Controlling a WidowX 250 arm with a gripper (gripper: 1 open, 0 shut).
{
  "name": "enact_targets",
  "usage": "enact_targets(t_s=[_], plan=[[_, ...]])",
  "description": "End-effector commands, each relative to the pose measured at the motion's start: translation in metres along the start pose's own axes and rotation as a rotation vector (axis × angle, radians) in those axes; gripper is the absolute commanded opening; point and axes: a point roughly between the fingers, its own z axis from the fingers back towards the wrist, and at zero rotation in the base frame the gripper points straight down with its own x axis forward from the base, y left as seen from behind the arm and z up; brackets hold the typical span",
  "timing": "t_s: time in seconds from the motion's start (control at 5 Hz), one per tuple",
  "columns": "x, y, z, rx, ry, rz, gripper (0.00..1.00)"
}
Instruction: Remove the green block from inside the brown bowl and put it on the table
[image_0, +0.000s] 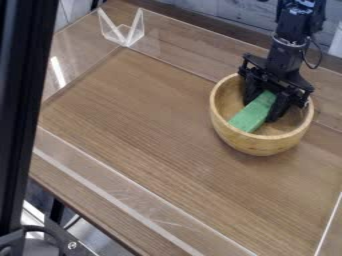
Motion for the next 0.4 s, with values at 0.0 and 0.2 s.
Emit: enact_targets(t_s=[0.0,0.2], plan=[[-0.001,0.0024,-0.0024,-0.014,-0.012,-0.016,0.0],[-0.0025,0.0025,-0.0005,-0.017,-0.017,-0.015,0.0]])
